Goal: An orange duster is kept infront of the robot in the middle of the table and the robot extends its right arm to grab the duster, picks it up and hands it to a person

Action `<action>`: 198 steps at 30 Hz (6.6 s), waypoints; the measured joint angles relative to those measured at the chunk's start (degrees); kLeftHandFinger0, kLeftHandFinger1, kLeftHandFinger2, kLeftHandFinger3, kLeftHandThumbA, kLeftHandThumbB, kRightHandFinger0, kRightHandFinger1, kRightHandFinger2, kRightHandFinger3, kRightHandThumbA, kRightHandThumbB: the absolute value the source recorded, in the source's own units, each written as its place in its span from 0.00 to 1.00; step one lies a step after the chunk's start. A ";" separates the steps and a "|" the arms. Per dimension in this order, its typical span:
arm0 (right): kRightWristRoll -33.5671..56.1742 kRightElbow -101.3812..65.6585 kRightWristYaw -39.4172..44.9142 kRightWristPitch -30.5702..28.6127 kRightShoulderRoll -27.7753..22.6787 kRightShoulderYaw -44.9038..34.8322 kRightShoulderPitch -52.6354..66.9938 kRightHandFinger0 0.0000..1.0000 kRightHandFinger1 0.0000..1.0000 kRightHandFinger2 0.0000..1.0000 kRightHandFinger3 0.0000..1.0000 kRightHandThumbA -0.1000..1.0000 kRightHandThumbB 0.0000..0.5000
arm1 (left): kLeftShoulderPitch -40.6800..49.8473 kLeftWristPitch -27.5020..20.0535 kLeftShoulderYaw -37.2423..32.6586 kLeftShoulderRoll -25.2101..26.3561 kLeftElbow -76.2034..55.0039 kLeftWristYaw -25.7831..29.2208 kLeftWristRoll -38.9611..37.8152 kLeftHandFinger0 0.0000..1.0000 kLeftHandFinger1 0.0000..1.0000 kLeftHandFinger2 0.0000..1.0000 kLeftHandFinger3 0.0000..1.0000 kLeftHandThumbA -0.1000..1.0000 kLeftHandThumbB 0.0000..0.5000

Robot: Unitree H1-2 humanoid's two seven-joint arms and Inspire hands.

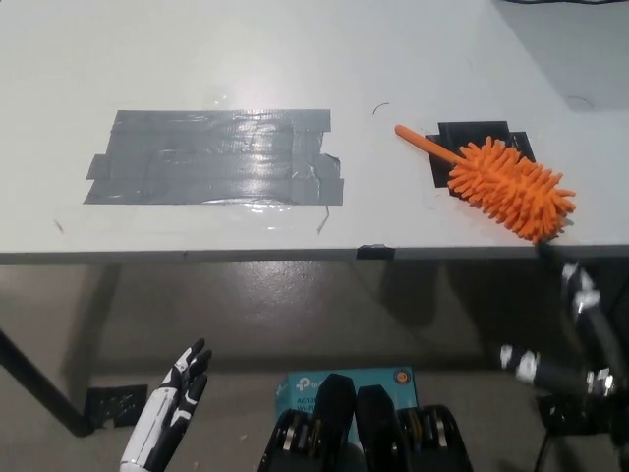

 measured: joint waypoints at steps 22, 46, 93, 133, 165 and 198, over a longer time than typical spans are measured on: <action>-17.32 30.85 -0.31 19.65 -5.18 5.69 -32.64 1.00 1.00 1.00 1.00 0.91 0.56 | -1.09 0.02 -0.08 0.01 -0.03 -0.14 0.30 1.00 1.00 1.00 1.00 0.93 0.39; -17.83 44.88 1.63 24.36 -5.09 9.26 -37.63 1.00 1.00 1.00 1.00 1.00 0.63 | -2.00 0.24 -0.06 0.03 -0.27 -0.41 0.34 1.00 1.00 1.00 1.00 0.88 0.38; 1.05 48.86 10.95 25.01 -0.48 -10.55 -37.52 0.00 0.34 0.71 1.00 0.00 0.20 | -3.84 1.49 -0.06 0.71 -0.79 -2.24 -0.35 0.87 0.95 1.00 1.00 0.89 0.32; 44.13 46.41 13.35 26.30 12.14 -14.09 -29.94 0.00 0.31 0.59 0.89 0.00 0.28 | -3.89 1.63 -0.06 0.72 -0.20 -2.24 -0.33 0.84 0.94 1.00 1.00 0.89 0.33; 67.45 40.88 5.28 27.77 12.42 -7.83 -27.95 0.00 0.31 0.58 0.90 0.00 0.27 | -5.69 1.50 0.08 1.31 -0.83 -2.24 -0.31 0.83 0.93 1.00 1.00 0.90 0.33; 68.65 41.05 9.80 28.10 10.08 -8.43 -31.55 1.00 1.00 1.00 1.00 0.87 1.00 | -6.57 1.58 0.29 1.61 -0.88 -2.26 -0.39 0.82 0.92 1.00 1.00 0.89 0.30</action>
